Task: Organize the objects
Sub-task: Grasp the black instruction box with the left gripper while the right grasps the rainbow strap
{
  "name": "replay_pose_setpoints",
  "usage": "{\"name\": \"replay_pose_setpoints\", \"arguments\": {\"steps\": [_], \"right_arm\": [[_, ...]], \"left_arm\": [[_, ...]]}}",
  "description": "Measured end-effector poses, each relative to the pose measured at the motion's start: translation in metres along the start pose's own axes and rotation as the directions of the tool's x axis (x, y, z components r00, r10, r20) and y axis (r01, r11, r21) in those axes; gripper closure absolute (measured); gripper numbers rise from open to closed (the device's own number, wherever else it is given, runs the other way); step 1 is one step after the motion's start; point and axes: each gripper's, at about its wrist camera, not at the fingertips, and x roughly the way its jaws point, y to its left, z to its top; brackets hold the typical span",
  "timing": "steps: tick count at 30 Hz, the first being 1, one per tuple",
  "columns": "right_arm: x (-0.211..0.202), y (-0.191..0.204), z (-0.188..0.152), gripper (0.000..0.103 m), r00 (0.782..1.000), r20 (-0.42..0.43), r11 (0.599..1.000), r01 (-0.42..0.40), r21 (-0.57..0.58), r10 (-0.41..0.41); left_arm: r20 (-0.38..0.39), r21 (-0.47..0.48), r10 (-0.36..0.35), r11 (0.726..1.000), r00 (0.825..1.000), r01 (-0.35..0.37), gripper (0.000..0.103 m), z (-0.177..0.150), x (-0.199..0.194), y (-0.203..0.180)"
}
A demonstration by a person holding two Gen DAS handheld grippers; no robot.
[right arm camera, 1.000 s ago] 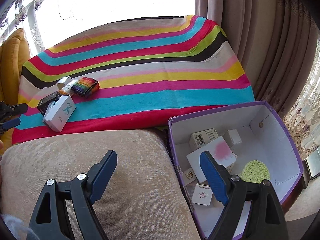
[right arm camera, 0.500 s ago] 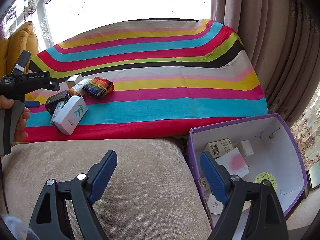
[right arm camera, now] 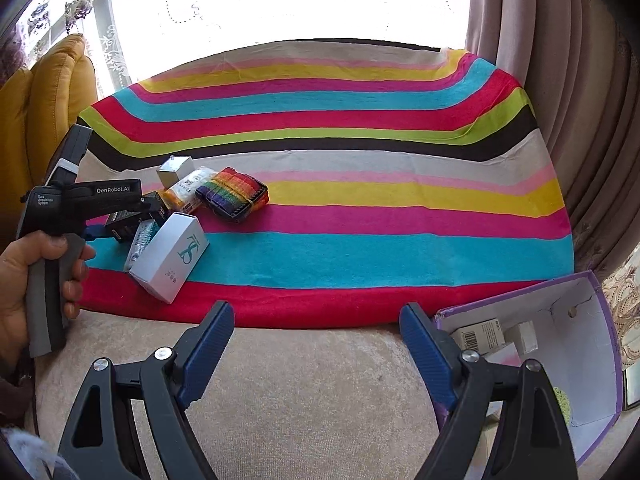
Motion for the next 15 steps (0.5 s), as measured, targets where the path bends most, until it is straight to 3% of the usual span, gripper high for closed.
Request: {"name": "replay_pose_setpoints", "arguments": {"steps": [6, 15], "right_arm": [[0.028, 0.021, 0.040, 0.017, 1.000, 0.000, 0.998, -0.027, -0.050, 0.027], [0.080, 0.059, 0.089, 0.017, 0.994, -0.079, 0.979, -0.086, -0.186, 0.072]], "left_arm": [[0.123, -0.053, -0.066, 0.996, 0.990, 0.073, 0.012, -0.023, -0.029, 0.023], [0.212, -0.015, -0.056, 0.998, 0.976, 0.060, 0.012, -0.025, -0.037, 0.016]]}}
